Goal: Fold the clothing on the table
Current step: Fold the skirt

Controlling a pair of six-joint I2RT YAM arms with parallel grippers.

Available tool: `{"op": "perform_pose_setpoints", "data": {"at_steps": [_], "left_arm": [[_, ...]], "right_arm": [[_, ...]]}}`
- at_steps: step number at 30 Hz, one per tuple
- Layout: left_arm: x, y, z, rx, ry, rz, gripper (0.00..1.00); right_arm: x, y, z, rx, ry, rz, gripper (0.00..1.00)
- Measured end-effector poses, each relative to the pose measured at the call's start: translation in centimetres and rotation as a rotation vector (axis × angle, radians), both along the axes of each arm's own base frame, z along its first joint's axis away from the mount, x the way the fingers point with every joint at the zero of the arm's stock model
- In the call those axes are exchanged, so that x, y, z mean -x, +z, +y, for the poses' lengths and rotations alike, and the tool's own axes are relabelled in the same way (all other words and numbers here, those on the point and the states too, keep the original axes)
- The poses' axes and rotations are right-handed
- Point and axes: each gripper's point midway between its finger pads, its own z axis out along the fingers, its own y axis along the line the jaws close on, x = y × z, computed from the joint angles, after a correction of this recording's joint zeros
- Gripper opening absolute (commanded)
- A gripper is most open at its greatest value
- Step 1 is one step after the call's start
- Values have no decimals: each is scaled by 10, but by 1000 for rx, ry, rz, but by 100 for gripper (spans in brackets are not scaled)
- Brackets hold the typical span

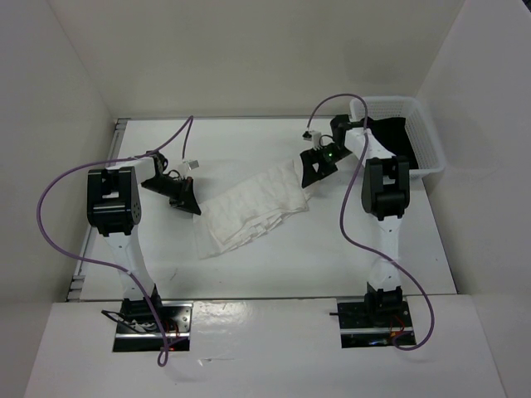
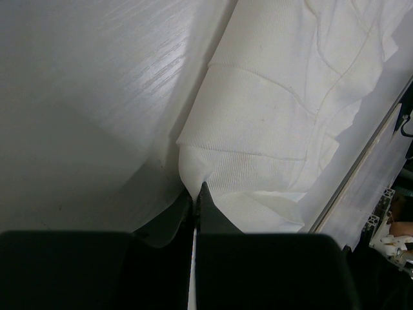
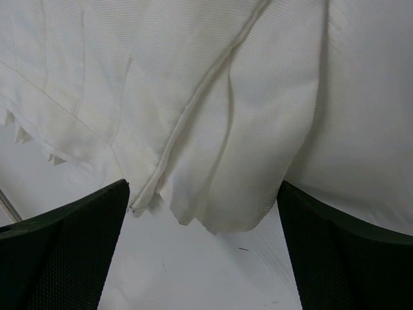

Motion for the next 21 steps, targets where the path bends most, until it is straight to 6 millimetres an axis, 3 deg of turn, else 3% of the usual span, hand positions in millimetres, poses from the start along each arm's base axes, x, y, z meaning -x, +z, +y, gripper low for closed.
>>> {"op": "perform_pose_setpoints", "data": {"at_steps": [9, 14, 18, 21], "left_arm": [[0, 0, 0, -1, -1, 8, 0], [0, 0, 0, -1, -2, 14, 0], [0, 0, 1, 0, -3, 17, 0], [0, 0, 1, 0, -3, 18, 0]], "right_arm": [[15, 0, 19, -22, 55, 34, 94], [17, -2, 24, -34, 67, 50, 81], [18, -5, 27, -41, 71, 65, 65], [22, -8, 31, -48, 77, 87, 61]]}}
